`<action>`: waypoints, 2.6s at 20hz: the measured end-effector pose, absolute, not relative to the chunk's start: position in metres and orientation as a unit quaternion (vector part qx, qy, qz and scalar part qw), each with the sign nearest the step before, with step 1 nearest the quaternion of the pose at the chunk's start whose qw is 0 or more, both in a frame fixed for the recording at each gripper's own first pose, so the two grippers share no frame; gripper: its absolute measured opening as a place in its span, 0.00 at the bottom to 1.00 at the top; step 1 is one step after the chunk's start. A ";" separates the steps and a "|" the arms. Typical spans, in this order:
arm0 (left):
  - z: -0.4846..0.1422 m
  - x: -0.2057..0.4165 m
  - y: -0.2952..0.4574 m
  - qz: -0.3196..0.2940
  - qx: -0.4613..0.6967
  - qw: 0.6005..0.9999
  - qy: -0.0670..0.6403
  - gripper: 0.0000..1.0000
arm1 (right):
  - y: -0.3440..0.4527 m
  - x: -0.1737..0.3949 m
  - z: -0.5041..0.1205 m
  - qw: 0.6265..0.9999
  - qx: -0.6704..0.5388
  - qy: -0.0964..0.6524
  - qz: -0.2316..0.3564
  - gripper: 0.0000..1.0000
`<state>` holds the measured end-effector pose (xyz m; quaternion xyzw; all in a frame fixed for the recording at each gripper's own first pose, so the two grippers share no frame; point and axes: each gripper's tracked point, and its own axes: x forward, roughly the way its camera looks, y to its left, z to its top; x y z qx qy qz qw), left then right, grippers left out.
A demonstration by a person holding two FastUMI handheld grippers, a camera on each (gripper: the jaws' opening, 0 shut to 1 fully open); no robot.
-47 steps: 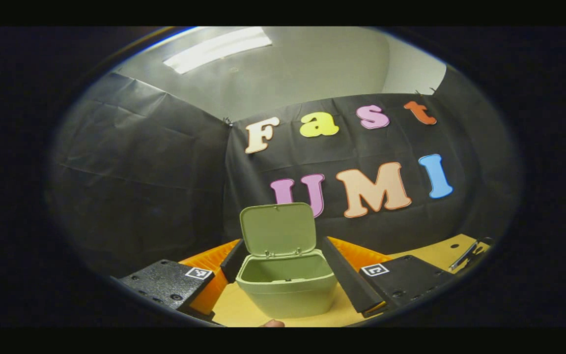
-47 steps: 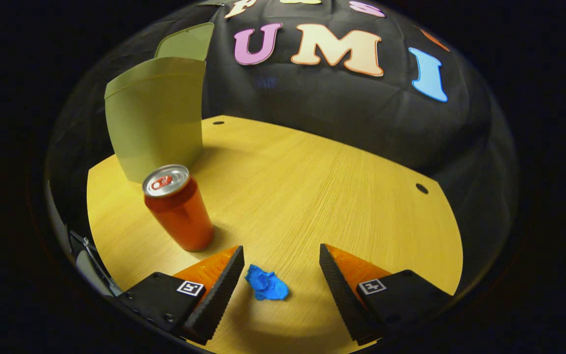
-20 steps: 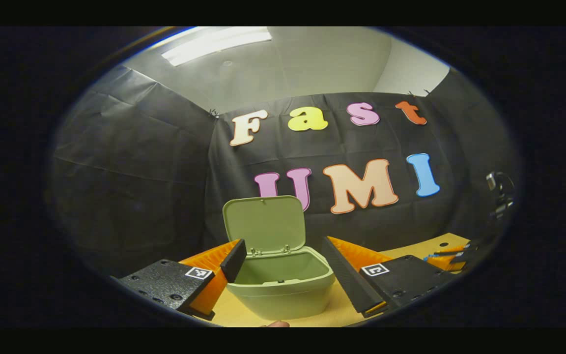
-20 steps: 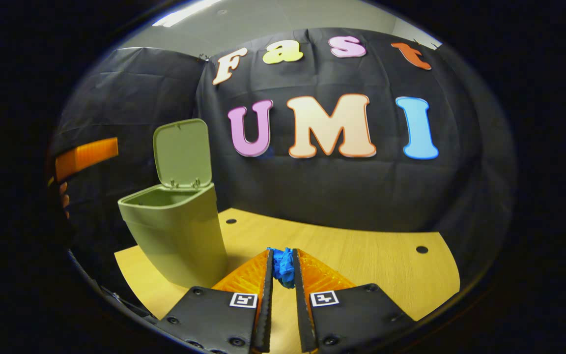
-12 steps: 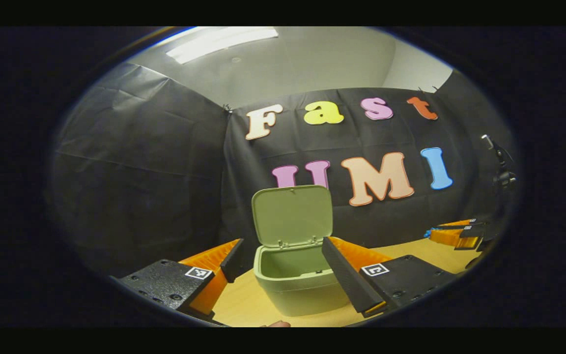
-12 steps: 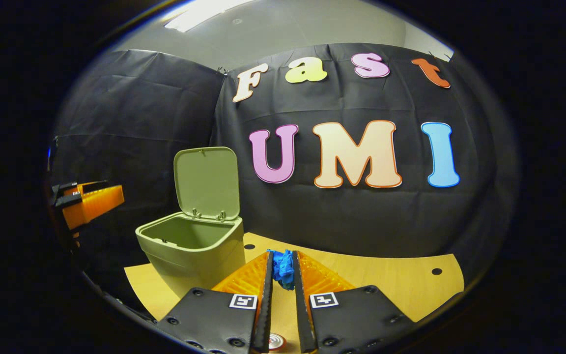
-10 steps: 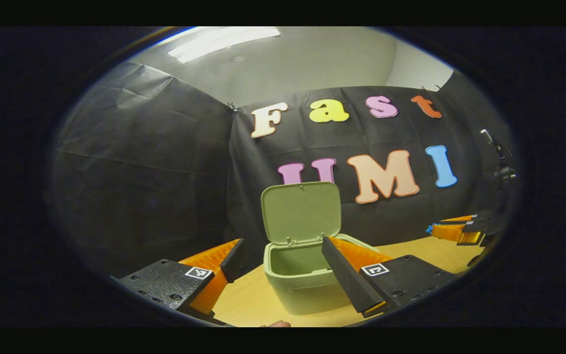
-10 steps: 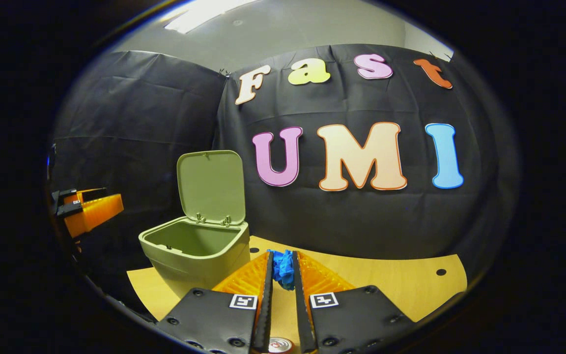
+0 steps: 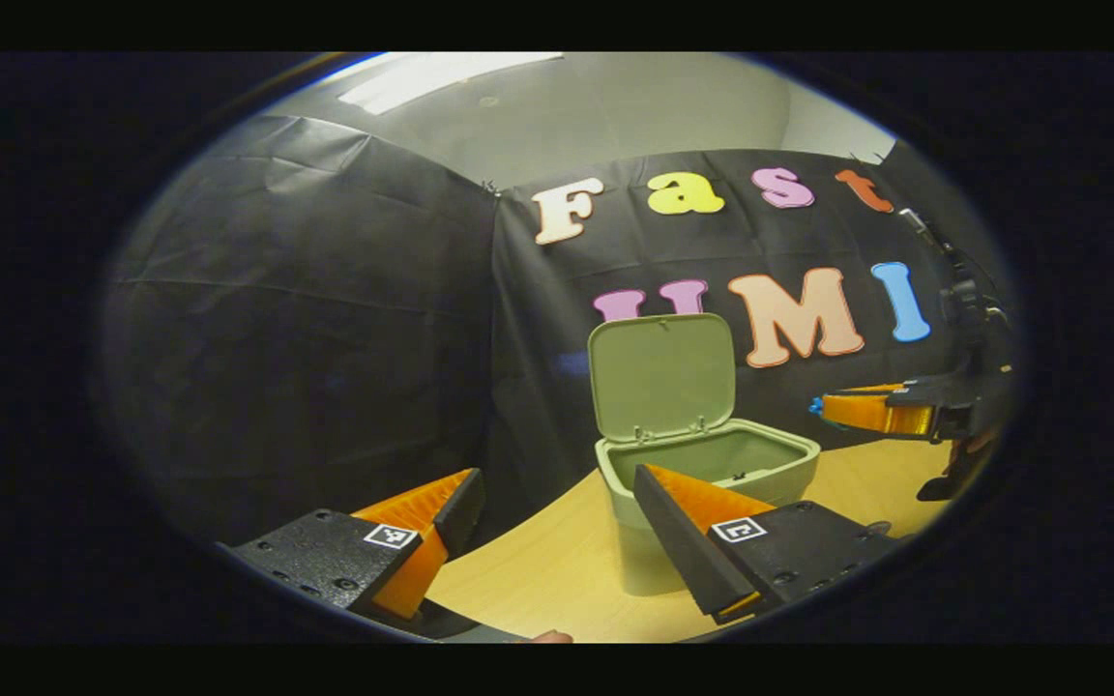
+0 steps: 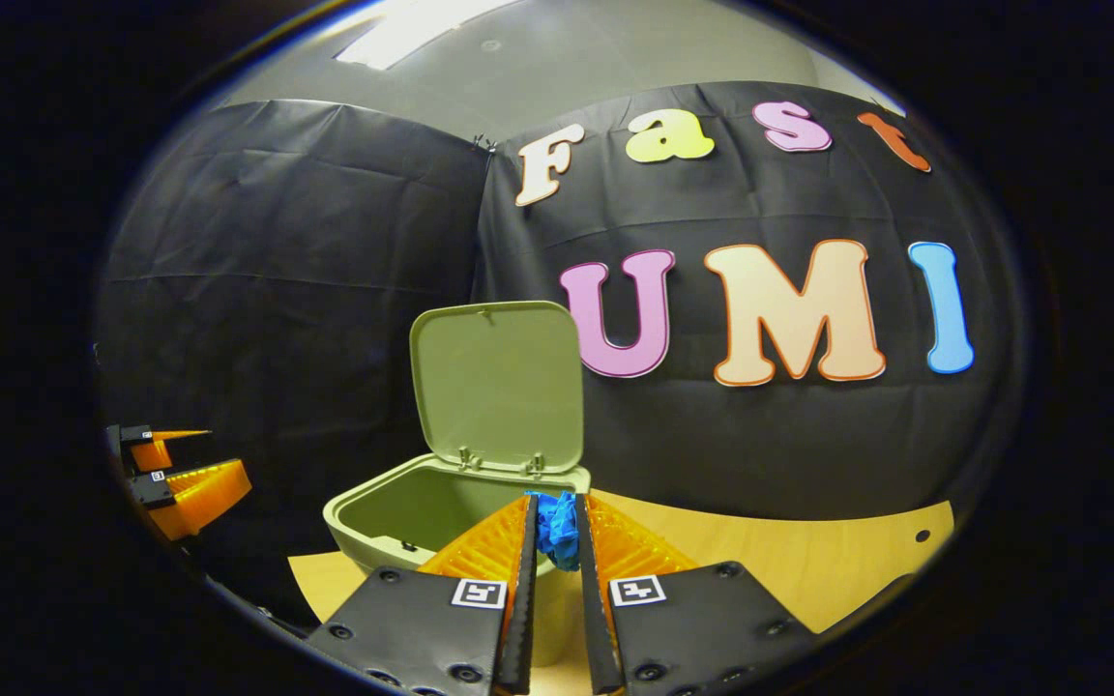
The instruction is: Press the lid of the desktop garbage bin to open it, pick up the crumpled paper on the desktop and throw it into the bin, then pick up the pop can on the desktop and drop it into the bin, and finally close the garbage bin lid.
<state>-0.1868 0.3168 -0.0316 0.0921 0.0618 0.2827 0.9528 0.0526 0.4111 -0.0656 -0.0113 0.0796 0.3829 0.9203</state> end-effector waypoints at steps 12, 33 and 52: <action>-0.042 -0.168 0.294 0.246 0.081 0.964 0.062 1.00 | 0.410 0.058 -0.055 0.933 -0.025 0.036 0.357 0.98; -0.051 -0.043 0.104 0.073 0.049 0.995 0.037 0.94 | 0.094 0.092 -0.016 0.989 -0.028 0.007 0.146 0.98; -0.248 -0.038 0.006 0.008 0.006 0.975 0.221 0.95 | -0.076 0.066 -0.034 0.998 -0.034 0.056 0.015 1.00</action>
